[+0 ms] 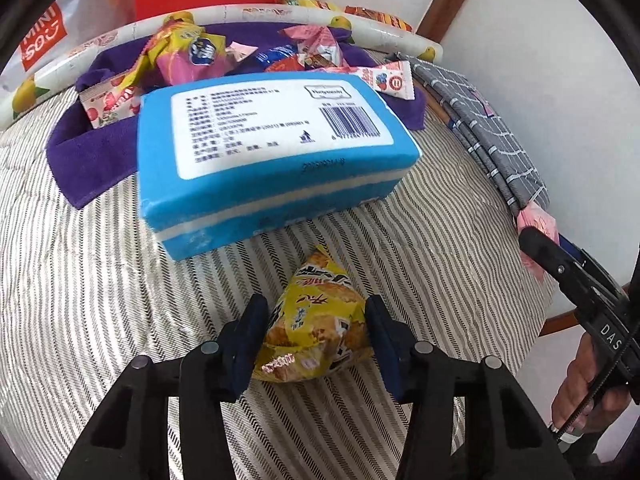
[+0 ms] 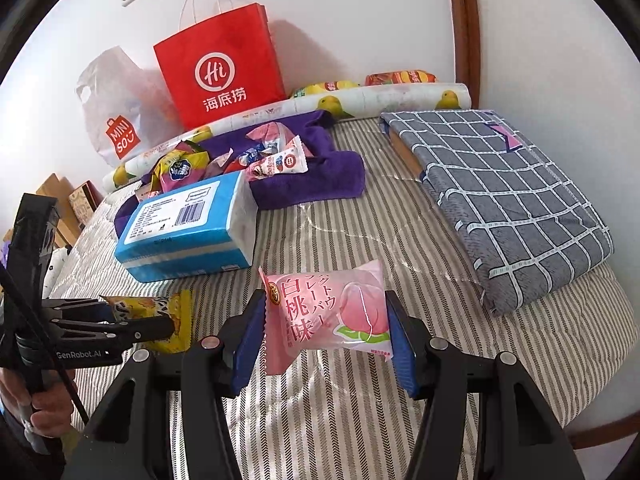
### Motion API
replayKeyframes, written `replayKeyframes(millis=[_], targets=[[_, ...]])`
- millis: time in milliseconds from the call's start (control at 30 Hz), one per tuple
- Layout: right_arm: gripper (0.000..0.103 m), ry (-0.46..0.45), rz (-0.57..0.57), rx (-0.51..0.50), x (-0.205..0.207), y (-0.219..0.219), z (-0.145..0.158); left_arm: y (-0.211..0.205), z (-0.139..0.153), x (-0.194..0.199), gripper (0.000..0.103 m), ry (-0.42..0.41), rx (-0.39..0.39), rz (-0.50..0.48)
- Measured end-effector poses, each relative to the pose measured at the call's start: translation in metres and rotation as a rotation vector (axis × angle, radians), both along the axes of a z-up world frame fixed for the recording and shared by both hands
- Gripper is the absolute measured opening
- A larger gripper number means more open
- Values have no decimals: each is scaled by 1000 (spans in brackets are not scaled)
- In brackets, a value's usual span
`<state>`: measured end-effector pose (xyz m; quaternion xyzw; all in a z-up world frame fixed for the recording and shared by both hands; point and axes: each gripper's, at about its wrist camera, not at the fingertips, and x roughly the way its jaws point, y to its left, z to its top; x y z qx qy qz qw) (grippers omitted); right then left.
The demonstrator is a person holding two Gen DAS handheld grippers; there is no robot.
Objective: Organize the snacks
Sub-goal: 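Grasp the yellow snack packet on the mattress with the left tool, then carry the peach and yellow packets over the purple towel with both tools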
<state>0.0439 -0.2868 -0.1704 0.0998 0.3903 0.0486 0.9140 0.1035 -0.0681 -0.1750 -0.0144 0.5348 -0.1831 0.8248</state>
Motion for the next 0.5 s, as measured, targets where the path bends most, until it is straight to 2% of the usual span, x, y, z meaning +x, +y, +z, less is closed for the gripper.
replayKeyframes(millis=[233, 500], targets=[[56, -6, -5, 12, -5, 2, 5, 16, 11, -3, 46, -13, -44, 17], [56, 6, 26, 2, -4, 19, 3, 32, 9, -7, 45, -2, -84, 49]])
